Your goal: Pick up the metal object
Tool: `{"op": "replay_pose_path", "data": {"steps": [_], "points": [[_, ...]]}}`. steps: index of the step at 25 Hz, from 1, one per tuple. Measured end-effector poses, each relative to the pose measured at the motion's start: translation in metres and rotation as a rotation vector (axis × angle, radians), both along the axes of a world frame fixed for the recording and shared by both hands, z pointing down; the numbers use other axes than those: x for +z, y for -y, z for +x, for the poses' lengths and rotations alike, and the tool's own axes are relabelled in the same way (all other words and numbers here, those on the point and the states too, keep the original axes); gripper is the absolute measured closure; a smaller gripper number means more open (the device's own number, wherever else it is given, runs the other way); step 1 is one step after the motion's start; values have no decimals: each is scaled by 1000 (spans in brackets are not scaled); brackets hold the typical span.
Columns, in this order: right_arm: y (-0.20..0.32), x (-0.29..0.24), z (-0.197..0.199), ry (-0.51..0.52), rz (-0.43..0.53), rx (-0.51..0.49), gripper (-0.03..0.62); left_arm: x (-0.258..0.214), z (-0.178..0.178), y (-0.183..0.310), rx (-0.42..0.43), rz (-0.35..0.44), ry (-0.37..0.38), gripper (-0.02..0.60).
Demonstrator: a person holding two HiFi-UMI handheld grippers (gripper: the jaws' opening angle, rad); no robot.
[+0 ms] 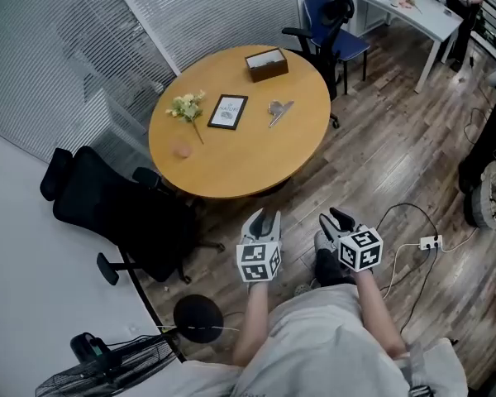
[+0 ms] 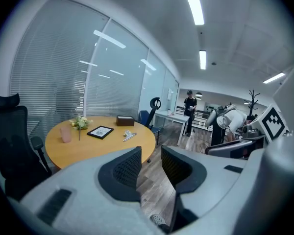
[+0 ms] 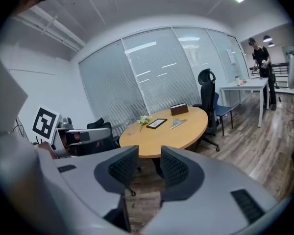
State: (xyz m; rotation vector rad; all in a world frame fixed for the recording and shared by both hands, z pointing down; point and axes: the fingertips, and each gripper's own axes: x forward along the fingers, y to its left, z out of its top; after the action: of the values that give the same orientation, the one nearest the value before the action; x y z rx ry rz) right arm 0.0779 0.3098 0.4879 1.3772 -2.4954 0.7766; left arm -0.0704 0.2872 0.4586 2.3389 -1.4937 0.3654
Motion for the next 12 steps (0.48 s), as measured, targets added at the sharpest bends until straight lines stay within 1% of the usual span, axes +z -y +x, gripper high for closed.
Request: {"op": "replay_pose_path", "data": {"steps": [7,12], "points": [[53,-7,-16,21,-11,-81,465,-4,-13,47,-64,-17,8,466],[88,-8,-15,32,-12,-131,465,-5,-6,78,-87,-25,12,466]]}}
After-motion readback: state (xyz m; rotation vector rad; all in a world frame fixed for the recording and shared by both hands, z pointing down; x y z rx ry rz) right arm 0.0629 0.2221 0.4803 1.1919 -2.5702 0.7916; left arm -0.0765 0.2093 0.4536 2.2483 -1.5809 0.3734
